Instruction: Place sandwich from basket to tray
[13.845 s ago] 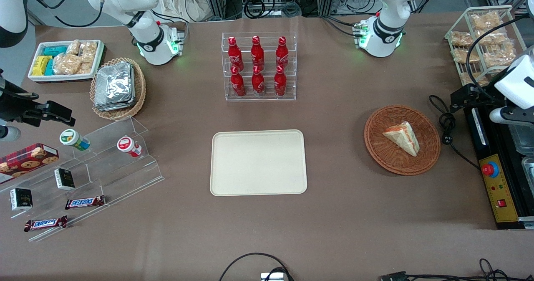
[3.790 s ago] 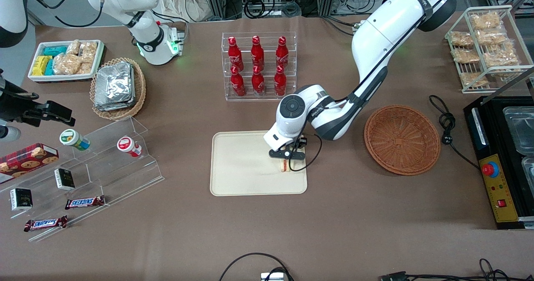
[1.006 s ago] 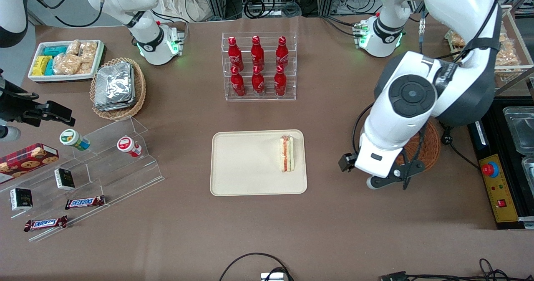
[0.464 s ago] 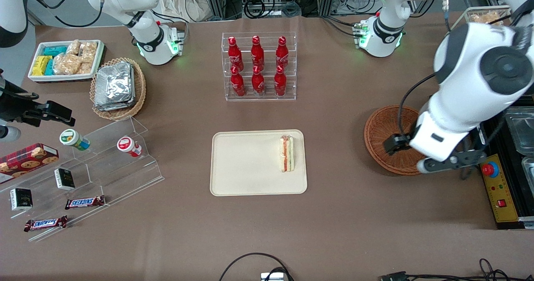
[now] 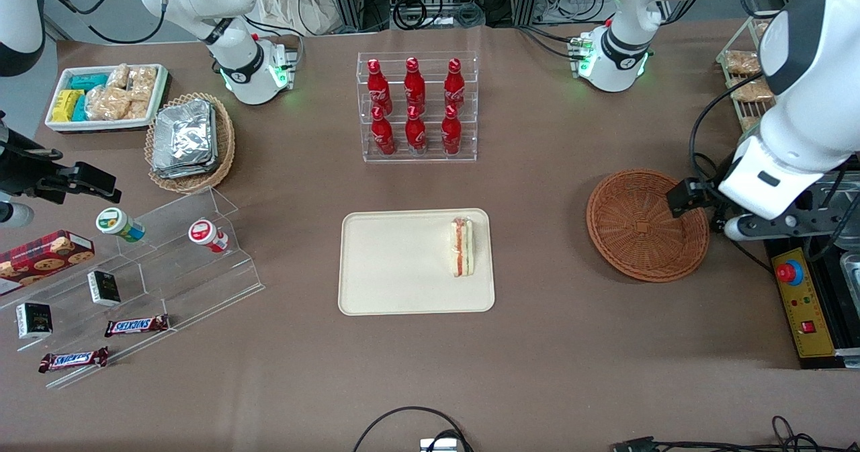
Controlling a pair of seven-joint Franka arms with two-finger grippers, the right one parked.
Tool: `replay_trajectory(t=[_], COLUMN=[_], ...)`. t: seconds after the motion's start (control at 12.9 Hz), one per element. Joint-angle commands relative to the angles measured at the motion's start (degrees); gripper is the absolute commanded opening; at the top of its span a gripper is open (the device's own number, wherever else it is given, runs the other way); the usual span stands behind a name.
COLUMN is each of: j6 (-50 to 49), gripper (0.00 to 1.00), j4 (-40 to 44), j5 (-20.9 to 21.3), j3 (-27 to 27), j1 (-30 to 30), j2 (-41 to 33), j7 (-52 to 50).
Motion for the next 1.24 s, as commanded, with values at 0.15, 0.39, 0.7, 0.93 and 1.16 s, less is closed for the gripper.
replay_trajectory(t=[0.15, 0.39, 0.7, 0.93, 1.16], j6=[-1.8, -2.9, -4.2, -4.9, -5.4], gripper=[1.00, 1.00, 1.00, 1.00, 1.00], j4=[-3.5, -3.2, -2.4, -0.9, 0.5], j5=[-1.2, -1.2, -2.4, -2.4, -1.8], j3=[0.6, 1.7, 2.5, 2.3, 2.4], j1=[2.8, 3.9, 4.0, 3.8, 3.8], j2=[-5.3, -6.7, -7.1, -6.5, -6.0], j7=[5.2, 9.0, 11.9, 11.8, 12.3])
